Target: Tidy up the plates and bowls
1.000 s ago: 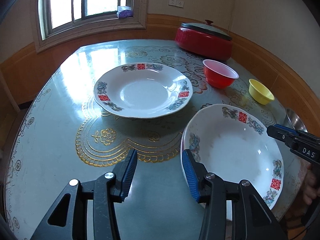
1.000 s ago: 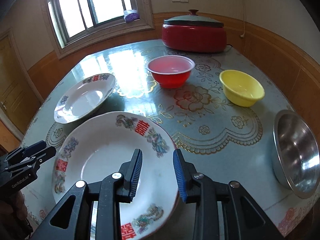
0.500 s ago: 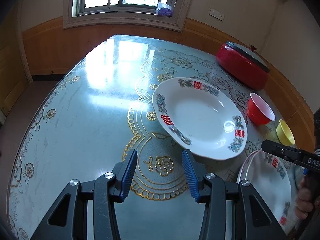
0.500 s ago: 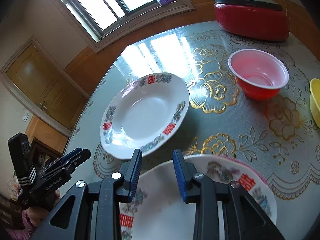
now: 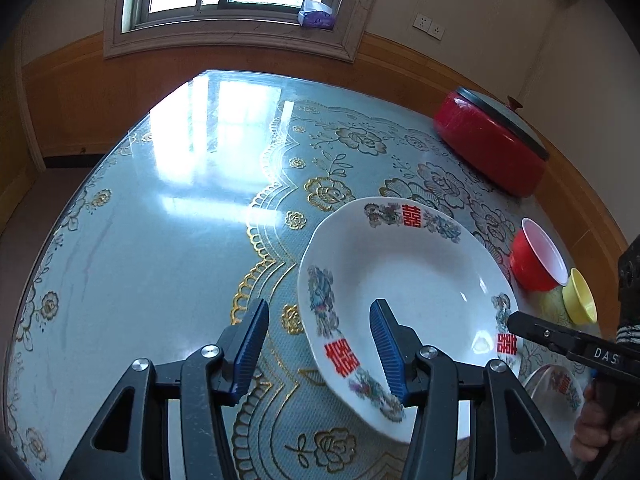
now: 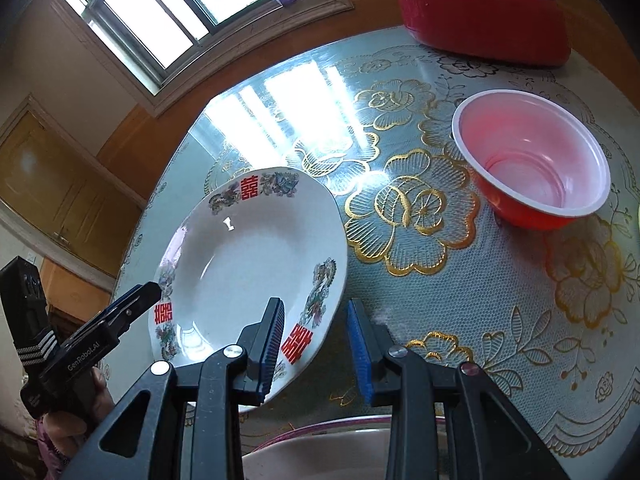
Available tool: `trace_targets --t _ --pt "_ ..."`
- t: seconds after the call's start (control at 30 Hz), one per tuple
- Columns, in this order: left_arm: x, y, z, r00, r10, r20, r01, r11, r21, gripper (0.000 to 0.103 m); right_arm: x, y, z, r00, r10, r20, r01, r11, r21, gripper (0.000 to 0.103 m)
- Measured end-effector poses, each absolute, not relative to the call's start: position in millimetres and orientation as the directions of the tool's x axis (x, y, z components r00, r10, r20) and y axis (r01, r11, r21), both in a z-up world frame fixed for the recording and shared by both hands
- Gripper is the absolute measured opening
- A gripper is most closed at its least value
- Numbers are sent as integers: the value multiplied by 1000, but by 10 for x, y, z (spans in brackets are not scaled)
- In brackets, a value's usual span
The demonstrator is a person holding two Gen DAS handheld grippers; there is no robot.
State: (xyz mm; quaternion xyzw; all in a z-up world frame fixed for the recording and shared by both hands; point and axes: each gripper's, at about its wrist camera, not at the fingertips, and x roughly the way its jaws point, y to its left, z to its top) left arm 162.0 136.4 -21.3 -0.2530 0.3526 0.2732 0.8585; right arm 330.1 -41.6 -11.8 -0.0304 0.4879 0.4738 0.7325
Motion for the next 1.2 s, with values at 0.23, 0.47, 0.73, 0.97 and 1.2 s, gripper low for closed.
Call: trace_targets --t 0.23,0.47,0.73,0.97,1.2 --pt "1974 1521 -312 606 244 -757 -590 777 -222 48 3382 -263 -221 60 652 -756 -722 551 419 32" --pt "2234 1604 -489 557 270 -785 -586 798 -142 47 3266 -65 -272 64 629 -775 -779 517 355 25" --pt "2016 1465 -488 561 264 -785 -589 793 -154 40 3101 -99 -135 139 594 -793 -810 529 255 28" --pt "1740 1260 -453 555 275 -785 -607 780 -156 39 2749 -230 -98 193 601 -776 -840 510 187 28" --pt "1525 1136 -431 552 297 -779 -615 776 -140 36 2618 -352 -36 174 640 -749 -849 482 215 28"
